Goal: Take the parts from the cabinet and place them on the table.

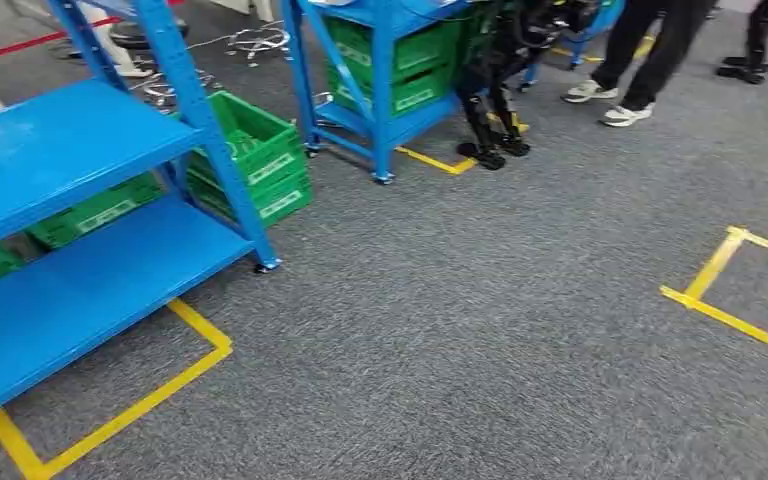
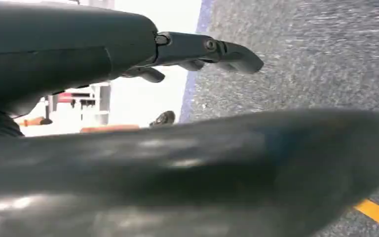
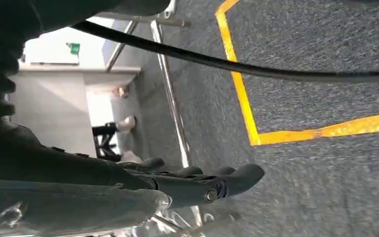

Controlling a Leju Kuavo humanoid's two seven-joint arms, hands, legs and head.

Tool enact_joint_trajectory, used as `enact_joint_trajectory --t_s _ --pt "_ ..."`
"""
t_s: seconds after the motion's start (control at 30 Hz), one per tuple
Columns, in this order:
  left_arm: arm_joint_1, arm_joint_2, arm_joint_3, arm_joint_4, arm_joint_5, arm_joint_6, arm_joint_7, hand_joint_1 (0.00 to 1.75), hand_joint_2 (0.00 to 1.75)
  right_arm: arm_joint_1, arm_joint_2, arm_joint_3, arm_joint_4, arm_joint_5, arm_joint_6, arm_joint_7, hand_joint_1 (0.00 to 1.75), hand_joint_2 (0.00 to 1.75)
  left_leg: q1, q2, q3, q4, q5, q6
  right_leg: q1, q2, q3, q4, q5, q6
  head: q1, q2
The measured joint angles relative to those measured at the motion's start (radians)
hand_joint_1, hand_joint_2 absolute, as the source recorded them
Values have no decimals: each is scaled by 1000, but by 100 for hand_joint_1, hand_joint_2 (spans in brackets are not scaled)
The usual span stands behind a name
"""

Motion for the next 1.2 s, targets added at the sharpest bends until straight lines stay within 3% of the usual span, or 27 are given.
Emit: enact_joint_trajectory --t_s 0.07,0.1,0.13,0.27,0.3,0.33,0.37,0.43,0.47,0.5,0.53,0.57,0.6,0.63,0.67,0.77,0.8,0.83,0.87,0.93,0.97,1.0,1.07,1.1,1.13,1.17,1.2 --pt "1 -1 0 0 0 0 0 0 0 -1 0 0 0 0 0 0 0 175 1 -32 4 1 0 -3 -5 14 68 -153 93 -3 -1 0" --pt "1 -2 0 0 0 0 0 0 0 -1 0 0 0 0 0 0 0 175 2 -44 4 2 0 -7 -10 53 105 -234 130 -1 2 0" --pt "0 -1 0 0 0 0 0 0 0 -1 0 0 0 0 3 0 0 175 -3 -56 -1 7 -1 -16 -17 105 118 -267 112 -2 2 0" --pt "5 -1 0 0 -1 0 7 0 0 -4 -1 -1 0 0 6 4 0 175 8 -100 -13 -4 14 -42 -12 66 125 -277 122 -27 2 0" --pt "6 -1 0 1 -2 0 10 0 0 -5 0 -1 0 0 8 5 0 175 6 -71 -14 2 7 -44 -15 49 128 -281 125 -34 0 0" --pt "5 -2 0 1 -3 0 12 0 0 -5 0 -1 0 0 8 6 0 175 -1 -9 -31 36 -20 -51 -14 38 129 -284 125 -41 -11 0" --pt "1 -2 0 1 -3 1 14 0 0 -4 0 -1 0 0 9 6 0 175 -1 18 -67 105 -60 -55 -12 22 129 -284 125 -45 -14 0" --pt "-1 -3 0 1 -6 2 16 0 0 1 0 -1 0 -1 9 6 0 175 1 36 -146 262 -125 -59 -9 -14 128 -284 122 -49 -14 0" --pt "0 -3 0 1 -10 3 16 0 0 2 0 -1 0 -1 9 7 0 175 1 38 -166 301 -129 -60 -8 -29 128 -284 121 -51 -14 0" --pt "2 -3 0 1 -11 3 17 0 0 1 0 -2 0 -1 9 7 0 175 2 38 -162 294 -112 -60 -7 -41 129 -284 120 -51 -14 0" --pt "3 -4 0 1 -11 4 17 0 0 0 0 -2 0 -1 9 7 0 175 2 40 -138 248 -76 -58 -7 -54 131 -284 119 -50 -15 0" --pt "3 -4 0 1 -11 5 17 0 0 -2 0 -2 0 -1 10 7 0 175 1 48 -93 166 -30 -54 -7 -66 134 -284 117 -47 -15 0" --pt "3 -4 0 1 -11 6 18 0 0 -3 0 -2 0 -1 10 7 0 175 -2 79 -45 82 5 -47 -6 -77 138 -284 114 -44 -15 0" --pt "0 -4 0 1 -11 6 18 0 0 -2 0 -2 0 -1 10 7 0 175 -10 142 -11 29 13 -41 1 -84 140 -283 110 -38 -16 0" --pt "-5 -4 0 1 -12 6 18 0 0 -1 0 -2 0 -1 10 6 0 175 -13 136 -4 -3 1 -36 6 -95 138 -276 103 -32 -22 0" --pt "-1 -3 0 1 -12 8 18 0 0 -8 0 -2 0 -1 10 6 0 175 -12 99 -10 0 5 -22 8 -134 154 -288 102 -21 -14 0" --pt "2 -3 0 1 -12 9 18 0 0 -10 0 -2 0 -2 10 5 0 175 -3 86 -5 -5 10 -15 2 -116 150 -283 95 -11 -16 0" --pt "2 -3 0 1 -12 9 18 0 0 -9 0 -2 0 -2 10 6 0 175 -1 78 -6 -5 11 -12 0 -57 142 -256 76 -5 -10 0" --pt "0 -3 0 1 -12 8 18 0 0 -7 0 -2 0 -2 10 5 0 175 -1 66 -7 -5 12 -5 -1 -23 114 -196 42 -2 -8 0" --pt "-1 -5 0 1 -12 8 18 0 0 -3 0 -2 0 -2 10 5 0 175 -1 38 -9 -5 13 -2 -1 -3 29 -26 -29 2 -3 0" --pt "-1 -5 0 1 -12 8 18 0 0 -2 0 -2 0 -2 10 5 0 175 -1 23 -9 -5 13 -2 -1 -1 -1 25 -38 3 -2 0" --pt "0 -4 0 1 -12 8 18 0 0 0 0 -2 0 -2 11 5 0 175 -1 7 -8 -5 14 -2 -1 -1 -7 25 -21 2 -1 0" --pt "1 -3 0 1 -12 8 18 0 0 0 0 -2 0 -2 12 5 0 175 1 -23 -6 -4 16 -6 -4 4 37 -87 60 0 -1 0" --pt "1 -4 0 1 -12 8 18 0 0 -1 0 -2 0 -2 12 5 0 175 2 -38 -6 -4 17 -9 -8 19 76 -174 105 -1 -1 0" --pt "1 -4 0 1 -12 8 18 0 0 -2 0 -2 0 -2 12 5 0 175 4 -51 -8 -2 17 -16 -14 66 111 -250 129 0 -1 0" --pt "-1 -4 0 1 -12 8 18 0 0 -4 0 -2 0 -2 13 5 0 175 -3 -63 -16 9 14 -26 -20 98 117 -277 117 -5 0 0" --pt "-1 -3 0 1 -12 8 18 0 0 -5 0 -2 0 -2 13 5 0 175 2 -72 -20 5 20 -32 -16 86 115 -271 119 -12 -2 0"
